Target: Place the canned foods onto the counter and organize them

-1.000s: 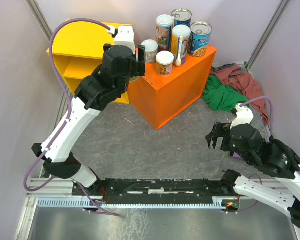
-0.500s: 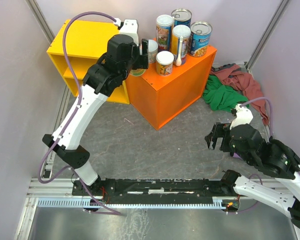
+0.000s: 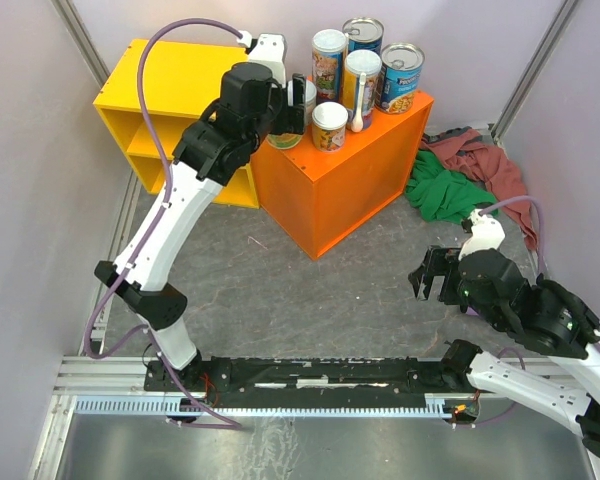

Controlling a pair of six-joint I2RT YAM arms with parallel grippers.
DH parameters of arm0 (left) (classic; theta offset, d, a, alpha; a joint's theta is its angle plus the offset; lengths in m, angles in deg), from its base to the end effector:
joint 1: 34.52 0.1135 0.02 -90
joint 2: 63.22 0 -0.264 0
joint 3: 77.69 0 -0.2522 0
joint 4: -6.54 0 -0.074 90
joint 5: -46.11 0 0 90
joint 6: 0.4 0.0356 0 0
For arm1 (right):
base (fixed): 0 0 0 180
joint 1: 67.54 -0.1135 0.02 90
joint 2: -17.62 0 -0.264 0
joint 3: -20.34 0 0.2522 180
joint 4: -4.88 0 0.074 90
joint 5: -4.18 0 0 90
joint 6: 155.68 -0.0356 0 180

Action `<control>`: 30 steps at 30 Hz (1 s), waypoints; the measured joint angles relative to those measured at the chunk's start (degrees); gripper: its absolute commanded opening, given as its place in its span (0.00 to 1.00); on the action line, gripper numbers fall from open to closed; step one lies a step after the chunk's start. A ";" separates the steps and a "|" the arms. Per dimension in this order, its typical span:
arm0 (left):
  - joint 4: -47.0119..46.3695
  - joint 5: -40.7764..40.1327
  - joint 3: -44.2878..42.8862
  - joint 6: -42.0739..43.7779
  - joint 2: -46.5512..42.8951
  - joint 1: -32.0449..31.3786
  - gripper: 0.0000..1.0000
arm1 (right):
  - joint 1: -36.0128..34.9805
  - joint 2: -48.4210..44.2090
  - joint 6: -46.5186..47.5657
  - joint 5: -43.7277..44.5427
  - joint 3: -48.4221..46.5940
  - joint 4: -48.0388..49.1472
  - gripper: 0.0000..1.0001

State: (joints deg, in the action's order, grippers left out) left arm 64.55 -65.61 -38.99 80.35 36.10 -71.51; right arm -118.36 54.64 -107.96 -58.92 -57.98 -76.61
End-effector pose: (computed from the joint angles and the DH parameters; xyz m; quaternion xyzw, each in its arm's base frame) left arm 0.2900 -0.2020 0.5131 0.0780 0.7888 -0.0936 0.6025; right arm 0.0627 0.0514 0.3707 0.0320 0.8870 0.1522 0.4348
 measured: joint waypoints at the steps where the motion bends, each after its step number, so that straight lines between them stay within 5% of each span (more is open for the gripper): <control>1: 0.00 0.28 -0.44 0.02 0.31 0.02 0.03 | 0.00 -0.07 -0.07 0.00 0.11 0.00 0.97; 14: 0.50 2.51 -1.62 0.02 2.32 0.02 0.06 | 0.00 -0.96 -0.94 -0.09 1.18 -0.02 0.96; 16: 0.50 2.58 -1.62 0.00 2.32 0.02 0.21 | 0.00 -0.96 -1.01 -0.11 1.31 -0.02 0.96; 21: 0.52 2.43 -1.62 -0.02 2.32 0.02 0.80 | 0.00 -0.96 -1.20 -0.13 1.49 -0.02 0.96; 25: 0.44 1.81 -1.44 -0.07 2.29 0.02 0.95 | 0.00 -0.96 -1.25 -0.22 1.49 0.00 0.96; 30: -1.29 0.76 -0.96 -0.17 1.75 0.02 0.99 | 0.00 -0.96 -1.40 -0.52 1.53 0.02 0.96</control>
State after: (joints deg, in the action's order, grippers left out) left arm 63.26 -64.84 -39.96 80.17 37.85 -71.49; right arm -118.36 53.67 -109.36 -59.45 -56.45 -76.58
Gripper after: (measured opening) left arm 0.988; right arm 0.965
